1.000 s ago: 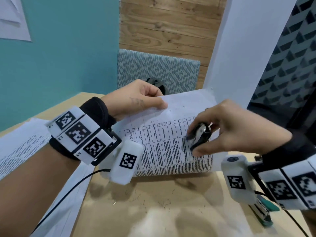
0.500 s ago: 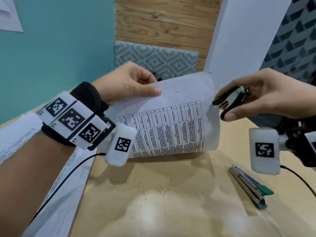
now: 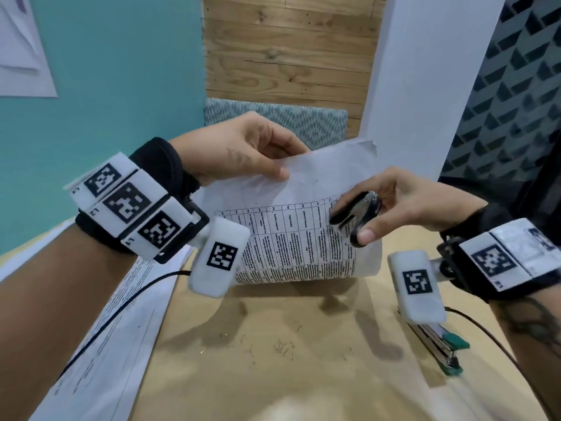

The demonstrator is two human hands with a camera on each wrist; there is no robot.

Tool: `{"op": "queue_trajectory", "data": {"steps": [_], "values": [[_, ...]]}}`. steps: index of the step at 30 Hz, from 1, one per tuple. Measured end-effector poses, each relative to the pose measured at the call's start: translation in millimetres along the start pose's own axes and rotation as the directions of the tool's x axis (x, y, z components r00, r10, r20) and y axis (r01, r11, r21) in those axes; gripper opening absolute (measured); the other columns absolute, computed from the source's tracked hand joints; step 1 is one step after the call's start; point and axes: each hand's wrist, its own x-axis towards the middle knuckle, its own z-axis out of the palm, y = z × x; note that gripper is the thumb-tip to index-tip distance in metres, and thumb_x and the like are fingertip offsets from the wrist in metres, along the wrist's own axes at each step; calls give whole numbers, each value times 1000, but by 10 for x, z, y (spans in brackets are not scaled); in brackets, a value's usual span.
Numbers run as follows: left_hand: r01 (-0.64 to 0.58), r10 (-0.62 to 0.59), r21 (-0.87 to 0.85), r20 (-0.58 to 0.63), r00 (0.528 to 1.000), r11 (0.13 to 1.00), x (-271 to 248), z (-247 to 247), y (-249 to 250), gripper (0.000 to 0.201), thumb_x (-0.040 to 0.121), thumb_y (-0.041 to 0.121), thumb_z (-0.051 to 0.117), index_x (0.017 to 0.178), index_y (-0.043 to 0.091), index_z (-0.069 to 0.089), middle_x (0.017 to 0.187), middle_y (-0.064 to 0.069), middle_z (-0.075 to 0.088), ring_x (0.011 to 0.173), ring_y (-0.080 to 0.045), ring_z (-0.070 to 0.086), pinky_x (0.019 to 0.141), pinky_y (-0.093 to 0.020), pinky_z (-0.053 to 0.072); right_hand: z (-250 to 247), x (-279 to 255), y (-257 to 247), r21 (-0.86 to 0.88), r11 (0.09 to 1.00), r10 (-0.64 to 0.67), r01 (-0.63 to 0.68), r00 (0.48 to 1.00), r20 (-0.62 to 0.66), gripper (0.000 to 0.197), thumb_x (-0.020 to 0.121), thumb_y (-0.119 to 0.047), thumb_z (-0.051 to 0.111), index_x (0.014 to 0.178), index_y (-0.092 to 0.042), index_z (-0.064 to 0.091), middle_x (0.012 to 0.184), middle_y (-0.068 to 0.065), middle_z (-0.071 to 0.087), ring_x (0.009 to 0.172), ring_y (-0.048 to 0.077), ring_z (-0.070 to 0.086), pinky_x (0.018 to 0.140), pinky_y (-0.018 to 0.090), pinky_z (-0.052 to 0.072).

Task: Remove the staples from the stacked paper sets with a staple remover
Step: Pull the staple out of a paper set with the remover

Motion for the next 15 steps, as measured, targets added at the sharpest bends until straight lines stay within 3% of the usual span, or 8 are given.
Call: {"op": "queue_trajectory", "data": {"steps": [3,6,9,11,12,14,15], "values": [[41,-29,112,-105,994,993,-132,-152,-81,34,69,17,78,102,13,69,99,2,73,90,-9,68,76,-14,52,-65,-43,-5,1,998,-57,57,995,-77,60,41,-28,90,94,-9,73,87,11,73,78,15,69,72,21,54],[106,-100,14,-235,967,994,-352,-355,-373,70,42,45,88,102,17,69,105,1,72,98,-10,67,82,-22,52,-129,-75,-22,36,989,-132,143,968,-212,63,40,-41,90,94,-13,74,91,10,74,81,17,70,73,22,54],[224,-248,-112,-292,924,968,-470,-321,-661,75,22,67,82,87,33,69,95,14,71,87,1,62,82,-31,38,-143,-78,-21,40,977,-189,209,941,-281,63,39,-44,90,93,-17,75,92,6,74,81,17,70,75,23,54],[215,-251,-155,-275,928,964,-434,-161,-784,65,31,69,79,86,37,70,93,18,71,82,6,61,79,-30,35,-127,-58,-20,27,976,-199,215,938,-284,62,39,-46,89,93,-19,75,91,6,74,81,17,70,77,25,55],[197,-238,-165,-290,927,967,-403,-49,-818,53,43,65,79,86,35,71,91,19,72,80,8,62,76,-26,37,-118,-46,-19,13,977,-203,215,938,-282,61,39,-47,89,92,-21,75,91,6,74,80,17,70,78,25,55],[115,-202,-244,-368,908,963,-343,162,-836,17,74,35,71,86,23,69,79,19,72,71,8,64,67,-16,44,-99,-28,-20,-8,975,-213,220,933,-290,60,39,-49,88,91,-22,76,90,5,74,80,15,69,80,25,54],[74,-186,-276,-407,894,958,-329,226,-825,8,81,20,63,88,18,66,75,18,72,69,7,65,62,-11,46,-96,-25,-24,-3,974,-219,228,928,-303,60,39,-49,88,91,-21,76,89,4,74,80,15,69,80,24,54]]}}
